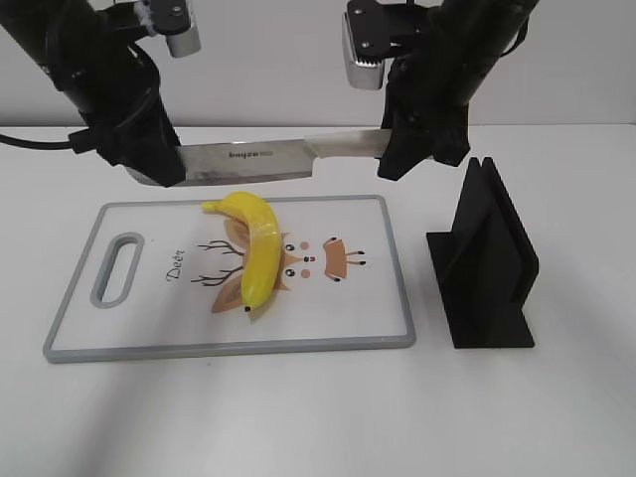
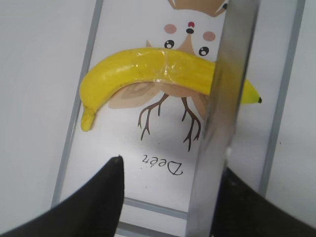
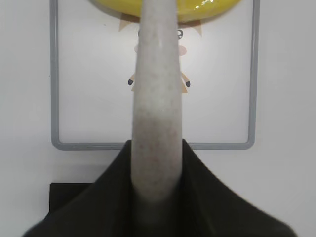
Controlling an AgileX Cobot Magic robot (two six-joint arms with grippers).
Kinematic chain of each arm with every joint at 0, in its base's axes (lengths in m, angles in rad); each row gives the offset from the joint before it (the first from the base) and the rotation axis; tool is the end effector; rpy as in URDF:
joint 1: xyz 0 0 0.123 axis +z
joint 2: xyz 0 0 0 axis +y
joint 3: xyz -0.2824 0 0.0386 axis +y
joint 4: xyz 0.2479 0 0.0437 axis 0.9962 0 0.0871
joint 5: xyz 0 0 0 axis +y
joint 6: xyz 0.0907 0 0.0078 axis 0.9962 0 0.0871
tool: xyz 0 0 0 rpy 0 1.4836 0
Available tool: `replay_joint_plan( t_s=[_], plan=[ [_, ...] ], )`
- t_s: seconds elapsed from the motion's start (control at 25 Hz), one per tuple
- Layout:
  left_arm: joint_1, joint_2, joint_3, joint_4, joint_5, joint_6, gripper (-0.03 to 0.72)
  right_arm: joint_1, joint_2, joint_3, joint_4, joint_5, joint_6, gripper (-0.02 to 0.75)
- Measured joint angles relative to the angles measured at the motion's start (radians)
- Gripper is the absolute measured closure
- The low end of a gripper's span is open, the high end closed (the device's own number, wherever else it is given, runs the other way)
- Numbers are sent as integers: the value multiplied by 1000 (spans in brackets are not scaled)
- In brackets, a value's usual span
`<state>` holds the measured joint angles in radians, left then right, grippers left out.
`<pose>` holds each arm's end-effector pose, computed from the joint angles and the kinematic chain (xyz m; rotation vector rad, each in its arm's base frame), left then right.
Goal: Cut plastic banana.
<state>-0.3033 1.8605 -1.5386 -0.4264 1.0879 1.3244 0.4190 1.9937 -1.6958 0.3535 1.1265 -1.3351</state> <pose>0.3628 -0.1485 0.2644 1.8258 2.0101 -0.3175 0.3747 0.1981 0.2501 -2.0259 1.8931 0.2791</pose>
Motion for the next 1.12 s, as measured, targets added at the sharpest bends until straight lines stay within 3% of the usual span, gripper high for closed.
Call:
replay_joint_plan(
  t_s=[0.16, 0.28, 0.36, 0.48, 0.56, 0.88, 1.12],
  plan=[
    [0, 0, -14, -1, -2, 5, 207, 0, 19, 0, 35, -8, -12, 570],
    [0, 0, -16, -1, 0, 5, 266, 0, 27, 0, 42, -34, -16, 570],
    [0, 3, -16, -1, 0, 6, 343, 0, 29, 0, 45, -39, -16, 570],
    [0, 22, -17, -2, 10, 7, 575, 0, 32, 0, 45, -49, -16, 570],
    [0, 38, -17, -2, 11, 7, 652, -1, 32, -1, 44, -53, -16, 570],
    [-1, 92, -17, -4, -84, 27, 677, -1, 69, -8, -15, -103, 27, 570],
    [-3, 286, -17, -28, -170, 39, 674, -1, 227, -9, -57, -140, 84, 570]
  ],
)
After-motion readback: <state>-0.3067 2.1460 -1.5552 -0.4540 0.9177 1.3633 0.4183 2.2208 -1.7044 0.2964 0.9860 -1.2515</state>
